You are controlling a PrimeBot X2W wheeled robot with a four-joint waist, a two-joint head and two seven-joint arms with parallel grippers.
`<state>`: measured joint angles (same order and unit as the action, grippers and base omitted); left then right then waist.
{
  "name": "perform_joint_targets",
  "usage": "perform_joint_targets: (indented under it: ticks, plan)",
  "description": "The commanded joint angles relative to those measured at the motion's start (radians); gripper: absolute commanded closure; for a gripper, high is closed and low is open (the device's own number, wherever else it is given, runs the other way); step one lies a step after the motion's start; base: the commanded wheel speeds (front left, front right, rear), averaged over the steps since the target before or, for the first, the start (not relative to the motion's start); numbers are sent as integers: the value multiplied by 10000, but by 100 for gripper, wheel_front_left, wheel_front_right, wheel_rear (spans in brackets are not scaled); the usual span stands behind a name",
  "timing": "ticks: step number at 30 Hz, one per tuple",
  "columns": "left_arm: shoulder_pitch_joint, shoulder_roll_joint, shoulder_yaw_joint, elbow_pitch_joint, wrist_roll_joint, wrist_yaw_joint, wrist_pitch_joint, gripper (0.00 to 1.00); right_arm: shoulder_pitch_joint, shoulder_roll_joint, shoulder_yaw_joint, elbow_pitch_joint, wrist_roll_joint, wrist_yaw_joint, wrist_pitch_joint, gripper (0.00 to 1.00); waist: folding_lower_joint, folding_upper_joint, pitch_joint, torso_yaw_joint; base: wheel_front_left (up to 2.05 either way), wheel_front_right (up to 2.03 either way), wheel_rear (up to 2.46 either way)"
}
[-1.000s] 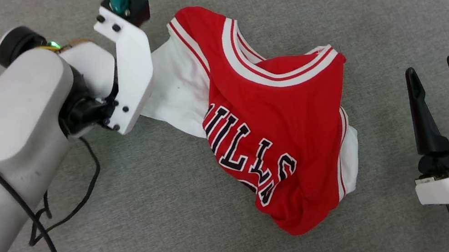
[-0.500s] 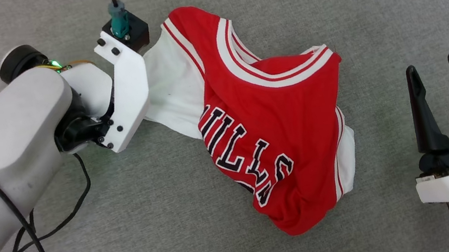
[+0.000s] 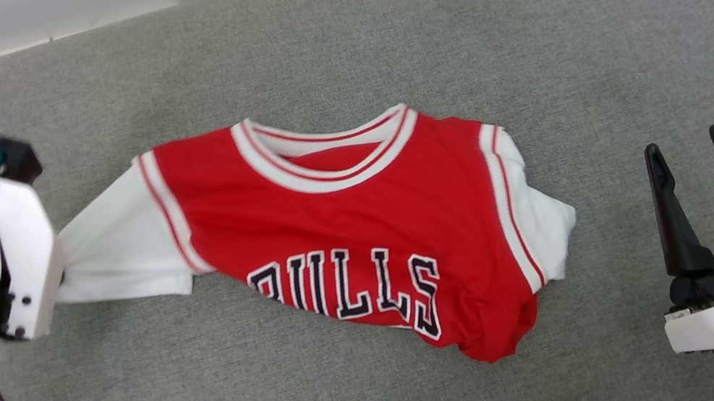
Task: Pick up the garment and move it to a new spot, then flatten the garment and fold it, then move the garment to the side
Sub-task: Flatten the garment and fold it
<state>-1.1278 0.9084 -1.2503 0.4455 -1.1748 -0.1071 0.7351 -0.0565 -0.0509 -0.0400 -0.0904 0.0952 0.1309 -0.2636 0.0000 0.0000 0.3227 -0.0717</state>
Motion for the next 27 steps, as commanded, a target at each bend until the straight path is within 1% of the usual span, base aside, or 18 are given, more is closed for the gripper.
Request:
perform_joint_targets:
  ticks: [1,3,4,5,6,10,14,17,20,23,25,27]
  plan:
    - [242,37,8,88,-60,71,-78,100,87,13,14,32,-48,-3,-16,0,0,0,-10,3,0,0,0]
    - [570,101,-3,308,-209,183,-180,100,99,13,13,55,-74,-3,-16,0,0,0,-9,-8,0,0,0]
    - [973,-32,83,585,-484,277,-490,100,114,13,-3,105,-163,-3,-16,0,0,0,-26,-18,0,0,0]
    - [1040,-105,115,631,-495,297,-676,90,127,13,-13,124,-168,-3,-16,0,0,0,-58,-7,0,0,0]
    - [1103,-189,148,686,-424,288,-940,0,146,13,-33,149,-185,-3,-16,0,0,0,-107,10,0,0,0]
    - [1147,-584,438,892,-131,454,-2399,0,39,13,-146,124,-512,-3,-16,0,0,0,-453,146,0,0,0]
    - [1062,-955,773,882,547,752,-4515,0,-293,13,-363,-44,-1137,-3,-16,0,0,0,-902,358,0,0,0]
    - [1260,-1080,1014,737,1112,1150,-6314,0,-674,13,-397,-208,-1629,-3,-16,0,0,0,-1198,478,0,0,0]
    - [1680,-1174,1245,482,1422,1710,-7838,0,-1186,-43,-262,-246,-2161,-3,-16,0,0,0,-1430,562,0,0,0]
    - [2216,-1172,1536,177,1573,2486,-9155,0,-1669,-453,-29,3,-2375,-5,-16,0,0,0,-1629,647,0,0,0]
    - [2697,-1201,1789,-99,1560,3044,-9664,0,-1995,-768,238,251,-2376,-5,-16,0,0,0,-1736,697,0,0,0]
    - [3212,-1214,2173,-516,1587,3584,-9920,0,-2235,-1163,554,685,-2209,-5,-16,0,0,0,-1828,733,0,0,0]
